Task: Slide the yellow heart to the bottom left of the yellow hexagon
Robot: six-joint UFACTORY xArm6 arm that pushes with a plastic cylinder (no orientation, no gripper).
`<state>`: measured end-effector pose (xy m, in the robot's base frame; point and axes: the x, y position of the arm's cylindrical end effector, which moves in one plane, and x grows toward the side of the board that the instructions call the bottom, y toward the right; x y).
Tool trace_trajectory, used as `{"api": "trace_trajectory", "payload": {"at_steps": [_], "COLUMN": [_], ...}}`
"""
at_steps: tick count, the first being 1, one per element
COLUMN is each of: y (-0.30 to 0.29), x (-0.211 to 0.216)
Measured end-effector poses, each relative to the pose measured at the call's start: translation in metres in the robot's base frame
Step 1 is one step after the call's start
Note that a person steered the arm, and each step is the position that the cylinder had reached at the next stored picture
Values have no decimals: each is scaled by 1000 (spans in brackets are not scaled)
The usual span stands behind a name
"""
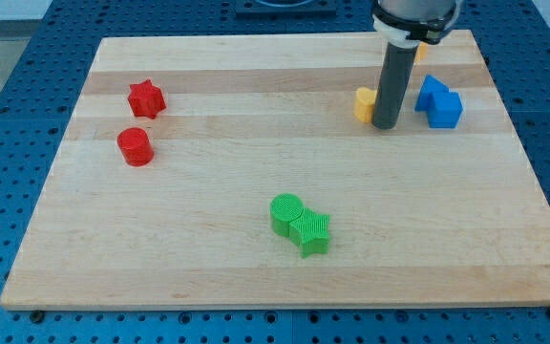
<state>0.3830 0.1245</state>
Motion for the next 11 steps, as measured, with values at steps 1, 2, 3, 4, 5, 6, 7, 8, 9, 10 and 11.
{"api": "trace_trajectory", "payload": {"at_steps": [1,2,3,4,5,6,7,8,9,10,11], "y": [-15,-33,-47,-48,-42,-34,-27,-15,-2,10,11], "x": [0,0,0,-1,-7,-31,-49,-53,-52,-59,-80]}}
